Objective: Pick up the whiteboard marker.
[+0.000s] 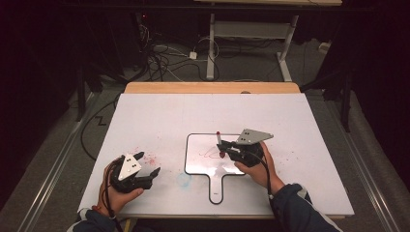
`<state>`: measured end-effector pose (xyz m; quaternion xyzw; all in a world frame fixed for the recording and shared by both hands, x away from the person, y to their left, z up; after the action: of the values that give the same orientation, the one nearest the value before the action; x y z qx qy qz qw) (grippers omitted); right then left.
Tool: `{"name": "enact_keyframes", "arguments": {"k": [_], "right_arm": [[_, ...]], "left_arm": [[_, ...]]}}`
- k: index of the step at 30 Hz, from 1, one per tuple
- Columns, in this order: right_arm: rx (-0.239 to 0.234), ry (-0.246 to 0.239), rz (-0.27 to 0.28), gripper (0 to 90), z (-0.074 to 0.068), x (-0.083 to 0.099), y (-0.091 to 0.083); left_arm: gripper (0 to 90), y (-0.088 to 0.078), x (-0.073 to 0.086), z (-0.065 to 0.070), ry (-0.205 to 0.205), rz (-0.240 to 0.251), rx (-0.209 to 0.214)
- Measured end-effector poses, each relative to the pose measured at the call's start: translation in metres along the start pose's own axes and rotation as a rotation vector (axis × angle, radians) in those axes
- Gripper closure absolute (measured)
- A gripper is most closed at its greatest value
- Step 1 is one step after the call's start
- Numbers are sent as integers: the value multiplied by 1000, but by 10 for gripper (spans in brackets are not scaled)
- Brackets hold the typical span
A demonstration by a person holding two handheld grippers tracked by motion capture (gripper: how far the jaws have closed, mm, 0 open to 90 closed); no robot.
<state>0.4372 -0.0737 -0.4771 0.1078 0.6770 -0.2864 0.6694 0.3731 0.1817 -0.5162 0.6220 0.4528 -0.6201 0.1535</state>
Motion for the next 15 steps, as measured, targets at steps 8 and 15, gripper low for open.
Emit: {"name": "enact_keyframes", "arguments": {"k": [8, 15], "right_arm": [[-35, -22, -8, 820, -8, 0, 14], [-58, -35, -10, 820, -12, -1, 31]], "left_arm": [[224, -1, 2, 2, 16, -14, 1], [224, -1, 4, 2, 9, -17, 0]]}}
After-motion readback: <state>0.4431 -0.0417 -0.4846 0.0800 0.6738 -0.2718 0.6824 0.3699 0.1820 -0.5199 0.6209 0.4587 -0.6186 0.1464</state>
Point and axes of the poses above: each handheld gripper's, and its own axes: y roughly forward along the jaws, x roughly out of its underside, z roughly to its right, the point moved 10 cm from there along y, roughly forward along the jaws, and after that the axes turned 13 degrees about z, right-handed, at the moved point
